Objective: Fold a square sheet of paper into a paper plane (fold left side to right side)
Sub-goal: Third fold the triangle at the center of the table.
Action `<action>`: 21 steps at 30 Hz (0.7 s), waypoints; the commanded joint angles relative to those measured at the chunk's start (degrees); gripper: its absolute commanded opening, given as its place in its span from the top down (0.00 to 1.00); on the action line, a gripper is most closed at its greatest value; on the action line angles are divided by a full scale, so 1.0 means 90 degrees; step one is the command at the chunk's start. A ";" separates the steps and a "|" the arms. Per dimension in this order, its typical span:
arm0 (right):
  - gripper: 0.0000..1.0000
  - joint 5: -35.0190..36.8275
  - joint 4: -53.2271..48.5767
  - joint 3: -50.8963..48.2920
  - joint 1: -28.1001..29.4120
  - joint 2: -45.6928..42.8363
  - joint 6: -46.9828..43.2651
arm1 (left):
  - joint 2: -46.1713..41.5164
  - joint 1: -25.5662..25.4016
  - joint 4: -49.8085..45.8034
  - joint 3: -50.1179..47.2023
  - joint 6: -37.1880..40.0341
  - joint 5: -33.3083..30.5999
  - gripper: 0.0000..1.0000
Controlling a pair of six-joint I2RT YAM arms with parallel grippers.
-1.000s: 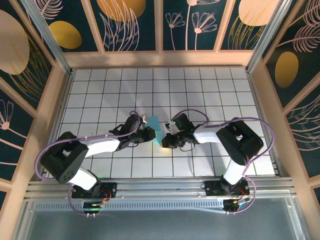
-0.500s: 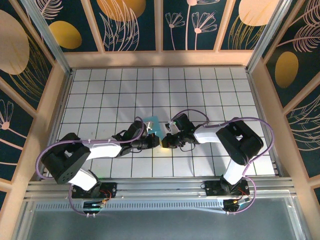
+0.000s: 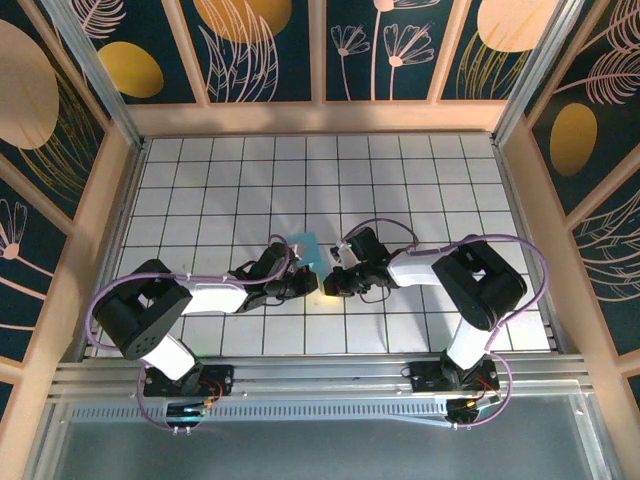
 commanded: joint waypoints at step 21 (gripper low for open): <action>1.00 0.0589 -0.0975 -0.0102 -0.0041 0.0401 -0.0226 | 0.0686 -0.0006 0.0039 0.0630 -0.0331 -0.0149 0.94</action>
